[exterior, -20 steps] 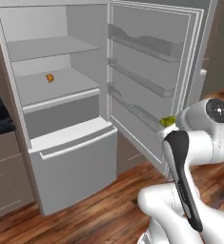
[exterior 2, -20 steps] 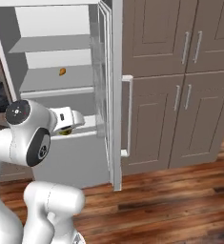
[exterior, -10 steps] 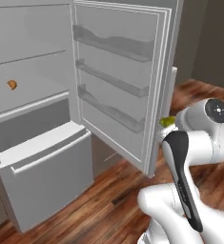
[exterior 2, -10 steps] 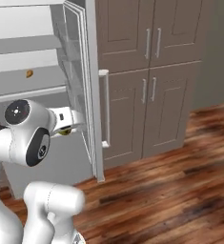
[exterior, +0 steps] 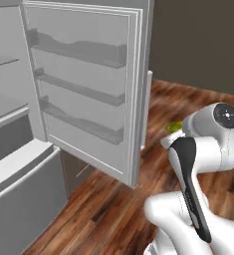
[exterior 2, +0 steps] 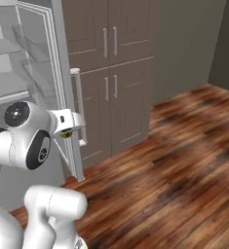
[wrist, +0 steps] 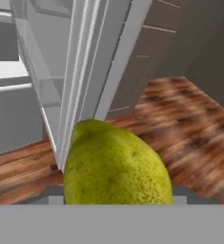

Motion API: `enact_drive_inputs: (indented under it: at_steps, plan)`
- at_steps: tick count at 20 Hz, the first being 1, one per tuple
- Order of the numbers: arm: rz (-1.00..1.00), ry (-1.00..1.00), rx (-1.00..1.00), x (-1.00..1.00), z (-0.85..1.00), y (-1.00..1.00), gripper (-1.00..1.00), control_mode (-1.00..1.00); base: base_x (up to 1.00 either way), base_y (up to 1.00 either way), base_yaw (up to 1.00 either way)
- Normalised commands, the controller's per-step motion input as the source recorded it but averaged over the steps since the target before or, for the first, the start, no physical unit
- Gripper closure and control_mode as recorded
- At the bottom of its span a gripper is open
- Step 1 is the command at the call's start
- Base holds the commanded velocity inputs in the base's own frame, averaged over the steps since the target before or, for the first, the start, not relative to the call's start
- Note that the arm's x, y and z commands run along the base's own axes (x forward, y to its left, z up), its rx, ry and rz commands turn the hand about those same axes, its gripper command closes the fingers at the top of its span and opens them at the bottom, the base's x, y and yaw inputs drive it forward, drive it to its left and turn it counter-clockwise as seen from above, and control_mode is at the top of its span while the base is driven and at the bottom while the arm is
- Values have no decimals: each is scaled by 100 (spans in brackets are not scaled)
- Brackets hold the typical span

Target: Pick up the pear and banana from the fridge and place one fruit on each plate on the dining counter.

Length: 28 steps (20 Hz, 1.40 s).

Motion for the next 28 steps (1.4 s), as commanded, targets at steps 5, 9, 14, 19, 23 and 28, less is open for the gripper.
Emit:
enact_drive_inputs:
  at_steps: [5, 9, 14, 19, 23, 28]
  plan:
    - [0, 0, 0, 0, 0, 0, 100, 100, -17, -9, -44]
    - [0, 0, 0, 0, 0, 0, 100, 100, -7, -12, -44]
    - [0, 0, 0, 0, 0, 0, 100, 100, 0, -12, -47]
    - [0, 0, 0, 0, 0, 0, 100, 100, 11, -1, -37]
    - [0, 0, 0, 0, 0, 0, 100, 100, 36, 0, -28]
    - [0, 0, 0, 0, 0, 0, 100, 100, 51, 0, -24]
